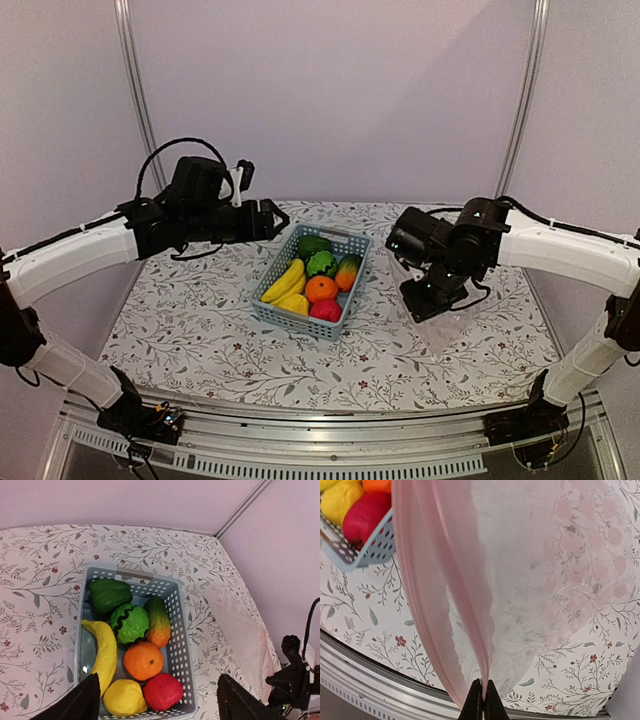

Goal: Place the food in the zip-top bag and seal the zipper
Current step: Pick up the zipper food storage bag from the corner of the board, then open the zipper food storage bag at the center of the board.

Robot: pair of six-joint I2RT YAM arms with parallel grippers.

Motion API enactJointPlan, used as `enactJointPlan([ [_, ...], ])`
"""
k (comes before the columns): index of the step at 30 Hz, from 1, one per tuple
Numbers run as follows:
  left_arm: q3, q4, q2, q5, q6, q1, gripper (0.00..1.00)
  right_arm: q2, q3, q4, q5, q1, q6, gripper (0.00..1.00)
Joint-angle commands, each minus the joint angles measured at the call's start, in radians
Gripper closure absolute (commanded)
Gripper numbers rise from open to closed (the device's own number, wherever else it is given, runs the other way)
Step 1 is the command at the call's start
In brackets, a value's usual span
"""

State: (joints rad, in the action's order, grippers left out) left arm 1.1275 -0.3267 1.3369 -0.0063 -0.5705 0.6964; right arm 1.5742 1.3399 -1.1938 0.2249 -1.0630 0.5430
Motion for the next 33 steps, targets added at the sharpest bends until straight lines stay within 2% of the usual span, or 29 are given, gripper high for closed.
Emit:
enactJointPlan([
  [1, 0.165, 0.045, 0.12, -0.027, -0.018, 0.082, 0.2, -0.087, 0.093, 0.016, -0.018, 0.11, 0.024, 1.0],
  [5, 0.282, 0.062, 0.227, -0.002, 0.004, 0.098, 0.21, -0.023, 0.231, 0.046, 0.007, 0.133, -0.046, 1.0],
  [9, 0.374, 0.134, 0.32, 0.122, 0.019, 0.128, 0.21, 0.104, 0.397, 0.039, 0.021, 0.139, -0.095, 1.0],
  [12, 0.467, 0.125, 0.395, 0.086, 0.041, 0.177, 0.21, 0.144, 0.445, 0.084, -0.033, 0.171, -0.12, 1.0],
  [16, 0.52, 0.113, 0.461, 0.067, 0.009, 0.21, 0.23, 0.168, 0.473, 0.118, -0.105, 0.223, -0.144, 1.0],
  [23, 0.507, 0.119, 0.507, 0.025, -0.066, 0.22, 0.28, 0.152, 0.439, 0.18, -0.243, 0.282, -0.133, 1.0],
  [29, 0.525, 0.136, 0.558, 0.039, -0.085, 0.221, 0.29, 0.153, 0.42, 0.199, -0.307, 0.285, -0.128, 1.0],
  [33, 0.571, 0.073, 0.607, 0.01, -0.123, 0.221, 0.38, 0.153, 0.447, 0.181, -0.306, 0.285, -0.129, 1.0],
])
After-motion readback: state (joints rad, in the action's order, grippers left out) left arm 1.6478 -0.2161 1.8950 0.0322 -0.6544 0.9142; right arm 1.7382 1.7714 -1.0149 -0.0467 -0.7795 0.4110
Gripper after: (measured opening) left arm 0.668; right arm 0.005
